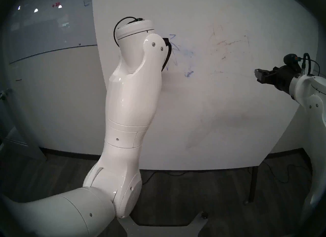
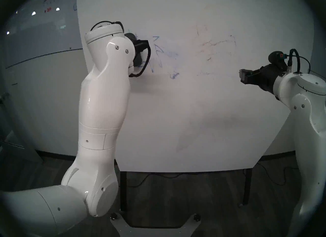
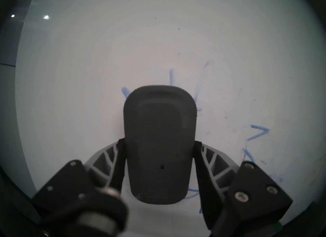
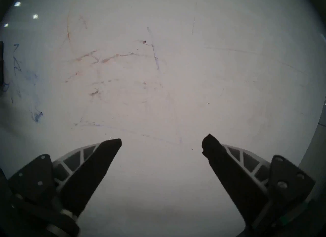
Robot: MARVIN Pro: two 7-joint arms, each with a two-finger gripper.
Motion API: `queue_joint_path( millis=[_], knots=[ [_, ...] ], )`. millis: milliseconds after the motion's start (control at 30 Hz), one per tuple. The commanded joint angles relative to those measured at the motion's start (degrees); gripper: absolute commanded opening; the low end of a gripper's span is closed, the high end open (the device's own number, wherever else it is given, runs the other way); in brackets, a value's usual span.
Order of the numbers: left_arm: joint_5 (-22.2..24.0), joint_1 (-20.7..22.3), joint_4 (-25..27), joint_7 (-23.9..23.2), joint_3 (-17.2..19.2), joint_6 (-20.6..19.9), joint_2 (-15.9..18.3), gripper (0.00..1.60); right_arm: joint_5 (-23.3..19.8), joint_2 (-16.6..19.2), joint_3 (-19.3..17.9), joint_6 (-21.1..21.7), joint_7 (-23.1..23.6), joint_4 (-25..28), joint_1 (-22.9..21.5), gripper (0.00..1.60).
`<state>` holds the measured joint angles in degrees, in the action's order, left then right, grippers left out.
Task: Erase all marks on the whiteboard with the eraser
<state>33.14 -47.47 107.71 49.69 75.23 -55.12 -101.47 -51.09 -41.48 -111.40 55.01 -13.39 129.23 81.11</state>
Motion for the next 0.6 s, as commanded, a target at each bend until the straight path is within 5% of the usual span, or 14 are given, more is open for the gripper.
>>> queue_joint_path(
  millis=[0, 167, 567],
  knots=[
    [0.9, -3.7, 3.1, 6.1, 0.0, 0.1, -2.6, 0.00, 0.1, 0.2, -0.2, -0.3, 0.0, 0.3, -0.5, 1.60],
    [0.7, -7.7, 5.0, 5.8, 0.6, 0.1, -4.4, 0.00, 0.1, 0.2, -0.2, -0.3, 0.0, 0.3, -0.5, 1.60],
    [2.0, -9.8, 6.6, 6.3, 2.9, 0.1, -6.7, 0.00, 0.1, 0.2, -0.2, -0.3, 0.0, 0.3, -0.5, 1.60]
  ],
)
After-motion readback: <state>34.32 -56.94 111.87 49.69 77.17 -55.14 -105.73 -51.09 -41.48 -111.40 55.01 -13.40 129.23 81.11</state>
